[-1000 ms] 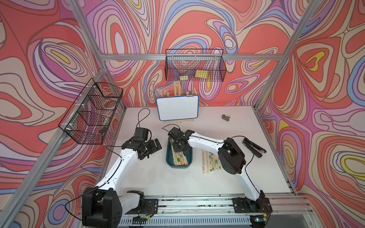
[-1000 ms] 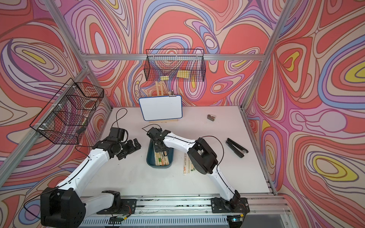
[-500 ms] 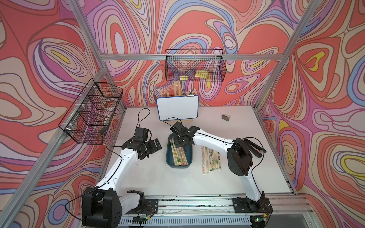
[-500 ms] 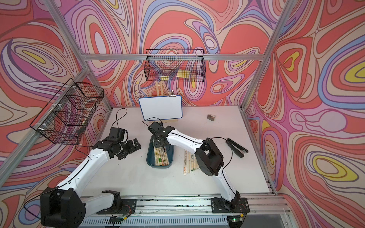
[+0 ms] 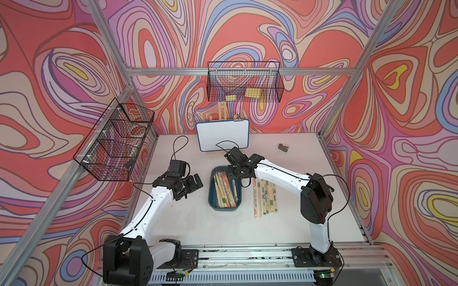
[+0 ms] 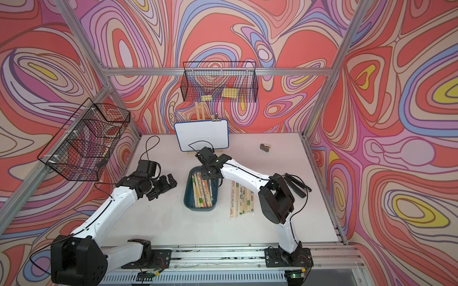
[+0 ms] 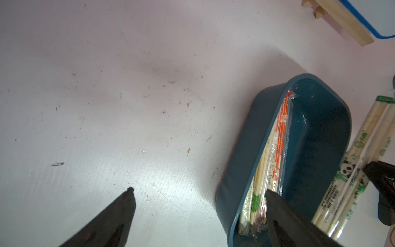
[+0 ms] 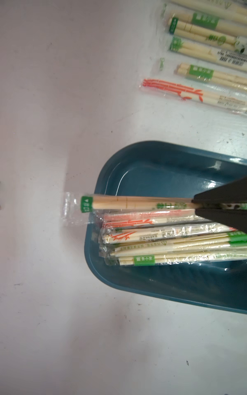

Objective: Take the paired disposable chopsticks out of the storage box
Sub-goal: Pick up the paired disposable chopsticks from the storage box.

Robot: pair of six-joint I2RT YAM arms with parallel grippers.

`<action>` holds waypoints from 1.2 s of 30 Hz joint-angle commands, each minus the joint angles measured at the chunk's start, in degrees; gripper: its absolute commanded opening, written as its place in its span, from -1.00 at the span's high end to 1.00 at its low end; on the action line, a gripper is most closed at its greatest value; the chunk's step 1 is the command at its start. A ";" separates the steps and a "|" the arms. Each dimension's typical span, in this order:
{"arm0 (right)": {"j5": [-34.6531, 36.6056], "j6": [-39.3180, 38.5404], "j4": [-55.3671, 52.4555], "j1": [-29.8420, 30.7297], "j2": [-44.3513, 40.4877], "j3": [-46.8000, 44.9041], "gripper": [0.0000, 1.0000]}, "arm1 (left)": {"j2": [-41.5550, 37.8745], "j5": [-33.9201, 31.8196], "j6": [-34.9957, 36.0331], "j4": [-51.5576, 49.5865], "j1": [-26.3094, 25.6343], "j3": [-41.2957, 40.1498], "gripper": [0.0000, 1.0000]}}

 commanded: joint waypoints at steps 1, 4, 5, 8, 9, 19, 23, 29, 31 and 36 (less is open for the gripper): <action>-0.50 0.62 1.38 -1.52 -3.20 -2.51 1.00 | -0.32 0.56 0.87 -1.53 0.37 0.88 -0.99; -1.48 0.61 1.88 -1.70 -3.32 -3.26 1.00 | -0.17 0.79 0.69 -1.18 0.34 0.83 -0.99; -2.26 0.57 2.20 -1.68 -3.08 -3.31 1.00 | -0.07 1.04 0.61 -1.17 0.44 0.79 -0.99; -5.73 0.79 3.99 -1.71 -2.14 -3.32 1.00 | -0.09 1.04 0.61 -1.20 0.42 0.87 -1.00; -7.03 0.84 4.73 -1.71 -1.97 -3.42 1.00 | -0.06 0.98 0.67 -1.28 0.33 0.90 -0.99; -21.64 -0.37 13.39 -2.20 0.87 -4.21 1.00 | -0.18 0.90 0.72 -1.09 0.42 0.55 -0.99; -26.51 0.55 18.08 -3.47 0.81 -6.70 1.00 | -0.29 0.91 0.84 -0.92 0.39 0.38 -0.99; -30.16 1.49 20.64 -4.49 2.07 -7.82 1.00 | -0.34 0.99 0.95 -0.65 0.39 0.18 -0.99; -31.10 1.72 21.41 -4.58 2.47 -7.93 1.00 | -0.28 1.04 0.94 -0.56 0.40 0.17 -0.99; -32.93 2.90 23.48 -4.76 2.78 -8.62 1.00 | -0.41 0.96 1.11 -0.57 0.39 0.15 -1.00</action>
